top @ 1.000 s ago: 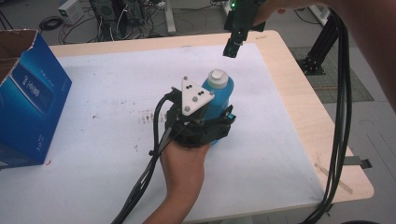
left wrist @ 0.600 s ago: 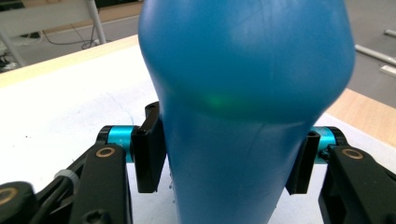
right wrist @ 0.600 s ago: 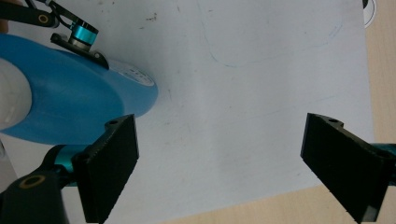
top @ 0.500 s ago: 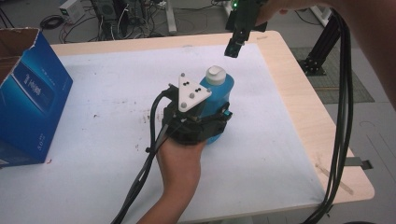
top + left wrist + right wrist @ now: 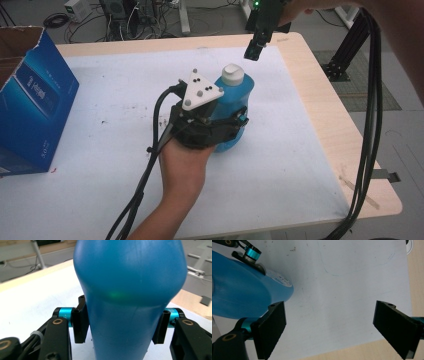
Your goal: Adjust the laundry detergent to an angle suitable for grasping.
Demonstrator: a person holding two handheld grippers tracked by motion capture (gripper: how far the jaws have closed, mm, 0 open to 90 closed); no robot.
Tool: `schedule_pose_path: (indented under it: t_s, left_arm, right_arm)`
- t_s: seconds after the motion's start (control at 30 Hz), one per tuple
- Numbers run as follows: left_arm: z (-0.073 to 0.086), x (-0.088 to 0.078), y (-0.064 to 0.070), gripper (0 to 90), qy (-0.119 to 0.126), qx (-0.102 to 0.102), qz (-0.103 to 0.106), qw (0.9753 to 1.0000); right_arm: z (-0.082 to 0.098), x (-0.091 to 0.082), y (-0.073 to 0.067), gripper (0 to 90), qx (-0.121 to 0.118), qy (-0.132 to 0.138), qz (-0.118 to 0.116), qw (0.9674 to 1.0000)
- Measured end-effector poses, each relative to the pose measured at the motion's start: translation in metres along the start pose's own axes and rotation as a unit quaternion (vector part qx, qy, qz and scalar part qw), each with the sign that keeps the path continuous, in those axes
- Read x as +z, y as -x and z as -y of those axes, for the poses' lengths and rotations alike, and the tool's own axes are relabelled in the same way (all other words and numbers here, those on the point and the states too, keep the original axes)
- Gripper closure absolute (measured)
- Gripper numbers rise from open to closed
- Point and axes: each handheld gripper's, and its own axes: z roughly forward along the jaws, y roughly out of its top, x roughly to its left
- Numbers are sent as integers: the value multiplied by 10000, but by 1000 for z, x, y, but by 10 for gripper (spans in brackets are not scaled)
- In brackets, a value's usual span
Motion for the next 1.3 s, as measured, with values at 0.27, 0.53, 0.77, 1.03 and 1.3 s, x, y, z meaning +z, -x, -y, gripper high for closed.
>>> schedule_pose_path:
  t_s: [0.27, 0.53, 0.77, 1.03, 1.3]
  left_arm:
    - [-19, -21, -22, 439, 109, 317, 480, 9983]
    - [-28, -35, -43, 439, 224, 561, 988, 9933]
    - [-34, -42, -60, 439, 209, 842, 1485, 9851]
    - [-40, -45, -76, 439, 103, 1098, 1931, 9750]
    - [-41, -43, -92, 438, 123, 1145, 2424, 9633]
  right_arm:
    - [3, -2, 0, 107, 34, 20, 29, 10000]
    - [1, -2, 0, 107, 30, -10, 23, 10000]
    - [1, -2, -1, 107, 44, -27, 12, 10000]
    - [1, -1, 0, 107, 39, -8, 18, 10000]
    - [0, -1, -1, 107, 83, -33, 25, 10000]
